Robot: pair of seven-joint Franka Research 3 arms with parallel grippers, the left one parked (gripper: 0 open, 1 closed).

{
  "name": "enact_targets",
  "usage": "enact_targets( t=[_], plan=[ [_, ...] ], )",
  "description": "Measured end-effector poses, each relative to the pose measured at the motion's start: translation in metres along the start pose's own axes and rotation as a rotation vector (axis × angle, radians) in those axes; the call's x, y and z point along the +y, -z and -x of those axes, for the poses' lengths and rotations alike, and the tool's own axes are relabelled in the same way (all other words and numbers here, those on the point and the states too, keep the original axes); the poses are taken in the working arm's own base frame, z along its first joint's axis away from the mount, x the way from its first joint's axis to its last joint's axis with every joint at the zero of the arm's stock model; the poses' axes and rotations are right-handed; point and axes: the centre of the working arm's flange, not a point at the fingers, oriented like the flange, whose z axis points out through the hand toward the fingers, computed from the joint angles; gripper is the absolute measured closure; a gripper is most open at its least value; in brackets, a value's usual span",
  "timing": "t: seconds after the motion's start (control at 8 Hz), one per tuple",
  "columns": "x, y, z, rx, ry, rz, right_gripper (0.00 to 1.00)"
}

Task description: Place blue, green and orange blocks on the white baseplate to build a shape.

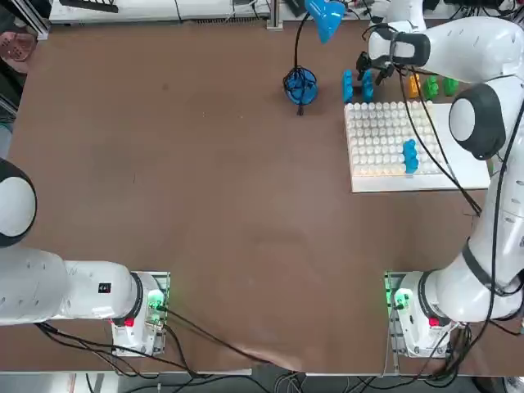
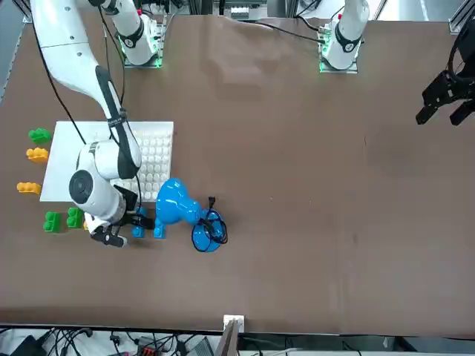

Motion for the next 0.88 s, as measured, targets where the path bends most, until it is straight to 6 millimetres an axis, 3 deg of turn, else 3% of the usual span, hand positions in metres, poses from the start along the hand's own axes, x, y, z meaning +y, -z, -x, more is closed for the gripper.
enact_targets(
  t=[0.12, 0.25, 0.38, 0.62, 0.88],
  plan=[
    [0.0008, -0.0009, 0.0010, -0.011, -0.001, 0.004, 0.13],
    [0.0015, -0.0019, 0.0020, -0.021, -0.001, 0.008, 0.38],
    [0.0022, -0.0025, 0.0026, -0.028, -0.001, 0.011, 0.49],
    [0.0033, -0.0016, 0.0023, -0.032, 0.002, 0.013, 0.65],
    [0.0049, 0.0070, -0.0036, -0.016, 0.060, 0.009, 0.65]
  ],
)
